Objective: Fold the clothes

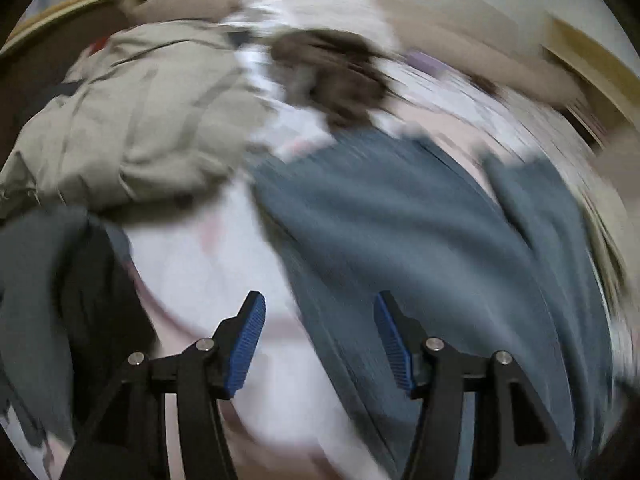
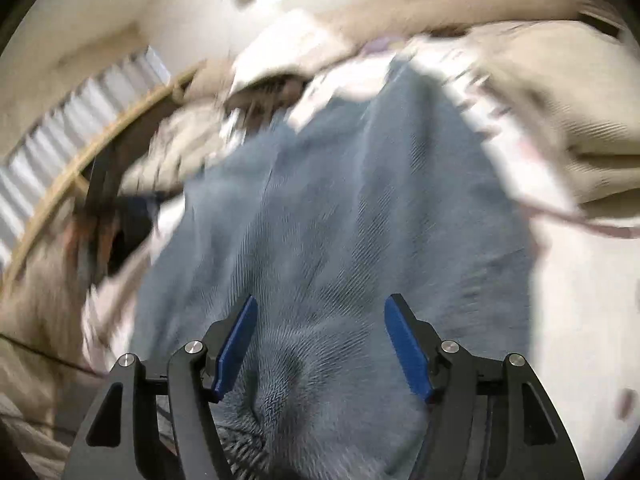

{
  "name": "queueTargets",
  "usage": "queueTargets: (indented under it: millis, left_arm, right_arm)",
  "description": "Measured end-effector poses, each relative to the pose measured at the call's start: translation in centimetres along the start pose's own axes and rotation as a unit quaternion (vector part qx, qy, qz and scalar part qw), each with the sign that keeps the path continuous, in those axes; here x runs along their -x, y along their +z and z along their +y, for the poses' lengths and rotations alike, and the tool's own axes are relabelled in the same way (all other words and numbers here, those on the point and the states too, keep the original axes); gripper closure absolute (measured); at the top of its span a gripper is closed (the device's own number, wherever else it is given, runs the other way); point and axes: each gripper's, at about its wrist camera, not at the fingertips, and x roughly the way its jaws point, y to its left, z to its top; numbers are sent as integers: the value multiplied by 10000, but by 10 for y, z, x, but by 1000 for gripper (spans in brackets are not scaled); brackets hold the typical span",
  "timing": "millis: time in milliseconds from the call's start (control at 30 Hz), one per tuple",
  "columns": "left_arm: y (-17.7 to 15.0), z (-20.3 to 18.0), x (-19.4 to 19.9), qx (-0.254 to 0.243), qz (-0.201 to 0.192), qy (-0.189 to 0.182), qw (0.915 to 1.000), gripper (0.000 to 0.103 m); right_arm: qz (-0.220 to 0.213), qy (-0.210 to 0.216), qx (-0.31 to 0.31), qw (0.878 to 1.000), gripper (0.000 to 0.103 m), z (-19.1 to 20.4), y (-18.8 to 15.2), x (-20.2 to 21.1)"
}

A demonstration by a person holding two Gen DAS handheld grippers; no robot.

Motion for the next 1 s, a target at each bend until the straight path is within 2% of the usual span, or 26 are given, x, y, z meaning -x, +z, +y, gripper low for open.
queueTargets:
  millis: [100,233,267,333,367,533,633,700,800,833,867,933,1000]
  left_arm:
    - [-58,-51,20,-448,193,-513,9975,47]
    - [-118,-101,29,-786,549,-1019,9902,47]
    - [-130,-108,28,-953,646,-929,9890,47]
    - [-150,-118,27,-1352,770,-523,9864,47]
    - [-153,-117,28,-1390,786,-417,9863,47]
    - [-152,-103,35,-1077,953,-292,9892,44]
    - [-145,-111,52,-1131,779,-180,9904,45]
    - [-136,-119,70,-1174,568,-248,9911,45]
    - [-119,-136,102,-1177,247,-513,9914,45]
    - [-112,-143,112,-1199,129,-624,9907,45]
    - [-105,-150,121,-1233,18,-746,9896,45]
    - [-90,-170,129,-1309,-140,-1058,9856,45]
    - [-78,-187,124,-1325,-229,-1273,9827,45]
  right_arm:
    - [9,-170,-458,9988,37,-21,-6,26]
    - [21,-397,-1066,9935,37,-49,-14,61]
    - [24,-453,-1218,9915,37,-56,-16,70]
    - [125,-435,-1410,9890,37,-62,-25,76]
    - [170,-398,-1439,9887,37,-61,-26,74]
    - [397,-210,-1582,9864,38,-57,-33,64]
    - [533,-98,-1667,9845,45,-54,-37,58]
    - [623,-23,-1723,9831,60,-52,-40,54]
    - [758,90,-1807,9806,76,-50,-44,48]
    - [803,127,-1835,9797,84,-49,-45,46]
    - [768,136,-1777,9810,87,-47,-44,51]
    - [682,-177,-1525,9858,101,-46,-40,65]
    - [876,-590,-1517,9828,102,-57,-47,62]
